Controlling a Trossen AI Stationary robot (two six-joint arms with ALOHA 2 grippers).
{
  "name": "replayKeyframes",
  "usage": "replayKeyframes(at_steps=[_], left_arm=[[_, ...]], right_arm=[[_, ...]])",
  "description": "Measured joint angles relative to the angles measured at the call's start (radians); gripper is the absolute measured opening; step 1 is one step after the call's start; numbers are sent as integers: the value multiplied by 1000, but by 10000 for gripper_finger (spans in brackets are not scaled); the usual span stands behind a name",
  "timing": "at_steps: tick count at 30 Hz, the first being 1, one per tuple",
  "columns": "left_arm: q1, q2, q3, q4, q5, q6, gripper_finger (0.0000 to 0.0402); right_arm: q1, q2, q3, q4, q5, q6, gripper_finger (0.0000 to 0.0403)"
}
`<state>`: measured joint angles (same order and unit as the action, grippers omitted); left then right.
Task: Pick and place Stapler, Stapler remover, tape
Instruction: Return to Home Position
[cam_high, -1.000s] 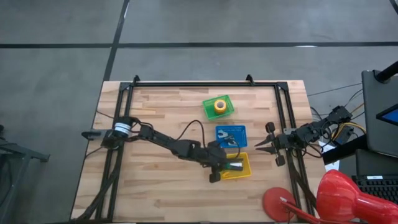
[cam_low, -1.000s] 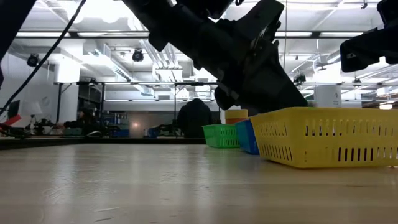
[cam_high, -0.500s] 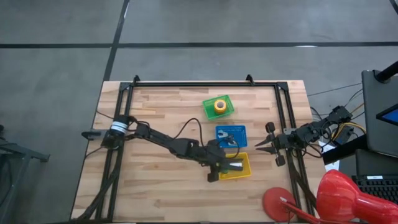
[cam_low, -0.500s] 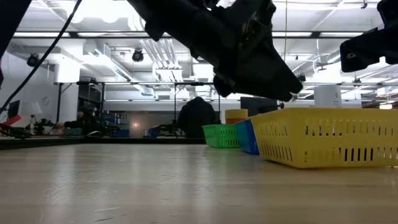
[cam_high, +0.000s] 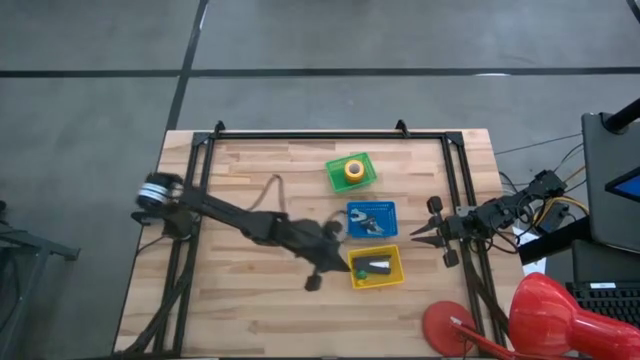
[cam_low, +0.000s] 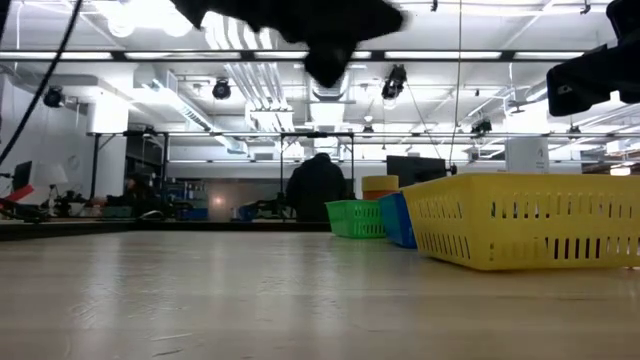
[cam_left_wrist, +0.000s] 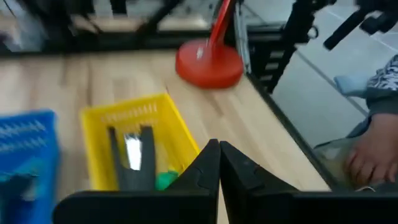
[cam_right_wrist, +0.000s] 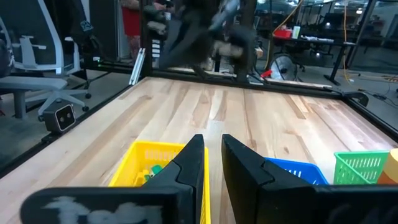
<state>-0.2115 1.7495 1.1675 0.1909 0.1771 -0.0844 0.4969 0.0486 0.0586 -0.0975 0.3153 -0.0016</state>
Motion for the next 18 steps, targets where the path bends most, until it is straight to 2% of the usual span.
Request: replayKeyframes(at_steps=[5, 10, 12, 14, 18], left_arm=[[23, -221, -224, 38, -71, 20, 4], [39, -461, -438, 40, -245, 98, 11], [40, -543, -525, 45, -298, 59, 19], [40, -614, -620, 109, -300, 42, 26], [41, -727, -807, 289, -176, 118, 35]], right_arm=[[0, -1, 0, 1, 0, 1, 52], [0, 0, 0, 0, 0, 0, 52], [0, 0, 0, 0, 0, -1, 52], [0, 0, 0, 0, 0, 0, 52], [0, 0, 0, 0, 0, 1, 52]])
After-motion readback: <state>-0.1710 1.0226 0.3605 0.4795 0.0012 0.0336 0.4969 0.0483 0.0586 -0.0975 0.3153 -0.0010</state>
